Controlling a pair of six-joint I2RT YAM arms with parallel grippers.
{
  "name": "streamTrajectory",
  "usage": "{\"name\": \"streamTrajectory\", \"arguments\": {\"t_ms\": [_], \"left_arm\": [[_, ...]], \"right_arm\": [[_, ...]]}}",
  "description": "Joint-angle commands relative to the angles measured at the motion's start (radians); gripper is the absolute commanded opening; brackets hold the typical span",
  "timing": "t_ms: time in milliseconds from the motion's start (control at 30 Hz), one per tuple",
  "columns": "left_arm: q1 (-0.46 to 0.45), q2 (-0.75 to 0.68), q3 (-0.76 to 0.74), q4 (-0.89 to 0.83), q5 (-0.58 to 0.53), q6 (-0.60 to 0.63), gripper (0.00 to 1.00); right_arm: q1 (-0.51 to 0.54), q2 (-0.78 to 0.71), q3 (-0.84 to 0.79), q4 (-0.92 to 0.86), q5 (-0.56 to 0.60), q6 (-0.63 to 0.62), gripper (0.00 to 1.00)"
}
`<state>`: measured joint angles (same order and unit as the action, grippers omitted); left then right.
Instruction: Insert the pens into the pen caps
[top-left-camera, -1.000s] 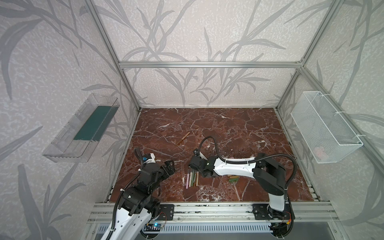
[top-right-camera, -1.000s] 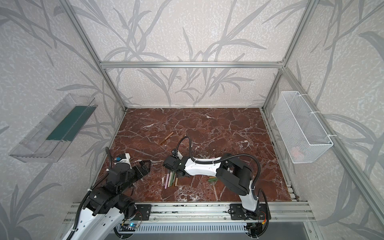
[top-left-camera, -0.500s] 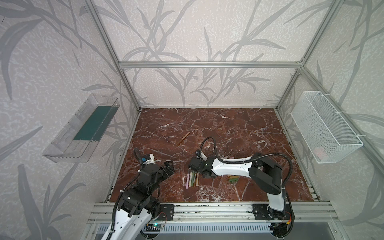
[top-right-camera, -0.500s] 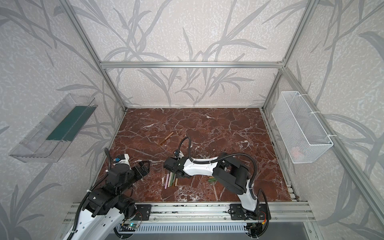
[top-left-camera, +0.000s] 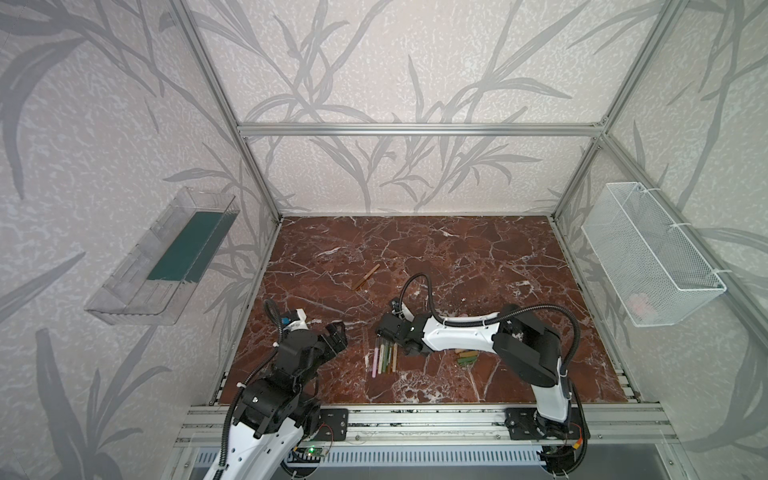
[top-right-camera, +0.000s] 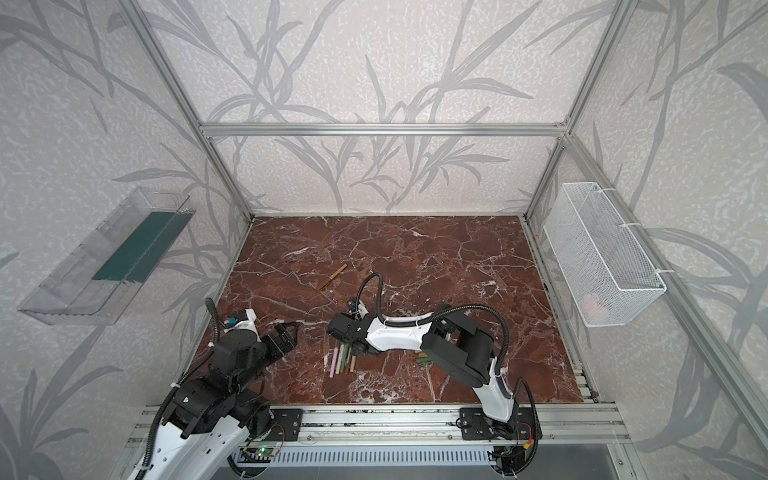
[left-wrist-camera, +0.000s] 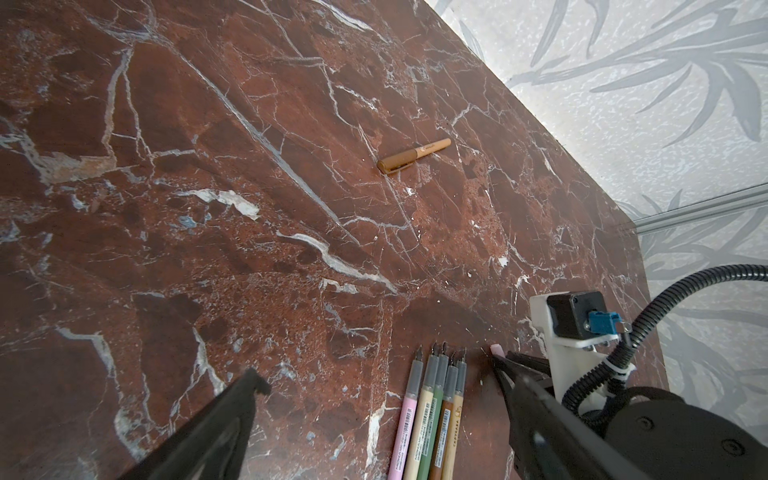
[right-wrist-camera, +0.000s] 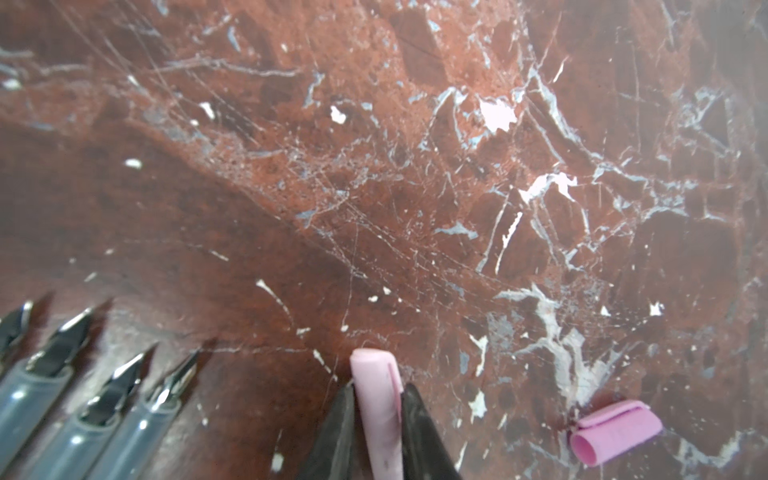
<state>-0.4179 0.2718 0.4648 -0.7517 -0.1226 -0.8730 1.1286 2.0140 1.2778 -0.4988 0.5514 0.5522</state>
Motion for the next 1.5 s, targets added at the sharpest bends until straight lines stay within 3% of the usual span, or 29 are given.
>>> {"name": "streamTrajectory", "arguments": {"t_ms": [0,467,600,700,867,1000,1200,1467], "left_arm": [[0.001,-0.009,0.021,-0.022,-0.018,-0.001,0.96],[0.0,-0.018,0.015,-0.016,0.003,-0.003,0.96],[0.001,-0.016,0.013,0.0,0.026,0.015,0.96],[0.002,-0.016,0.01,0.02,0.063,0.034,0.96],[0.0,0.009,0.008,0.058,0.139,0.058,0.99],[0.0,0.039,0.013,0.07,0.173,0.063,0.99],[0.0,0.042,0.011,0.073,0.188,0.066,0.99],[-0.001,0.073,-0.014,0.123,0.284,0.074,0.99]], "right_arm": [[-0.011,-0.01,-0.052,-0.012,-0.047,0.032,0.23],[-0.019,-0.036,-0.115,0.017,-0.085,0.04,0.27],[-0.037,-0.027,-0.154,0.1,-0.172,0.037,0.17],[-0.049,-0.041,-0.188,0.143,-0.203,0.054,0.17],[-0.07,-0.09,-0.253,0.222,-0.261,0.075,0.25],[-0.07,-0.095,-0.252,0.205,-0.252,0.076,0.27],[-0.068,-0.066,-0.245,0.199,-0.242,0.077,0.14],[-0.062,-0.149,-0.281,0.204,-0.192,0.111,0.08]]}}
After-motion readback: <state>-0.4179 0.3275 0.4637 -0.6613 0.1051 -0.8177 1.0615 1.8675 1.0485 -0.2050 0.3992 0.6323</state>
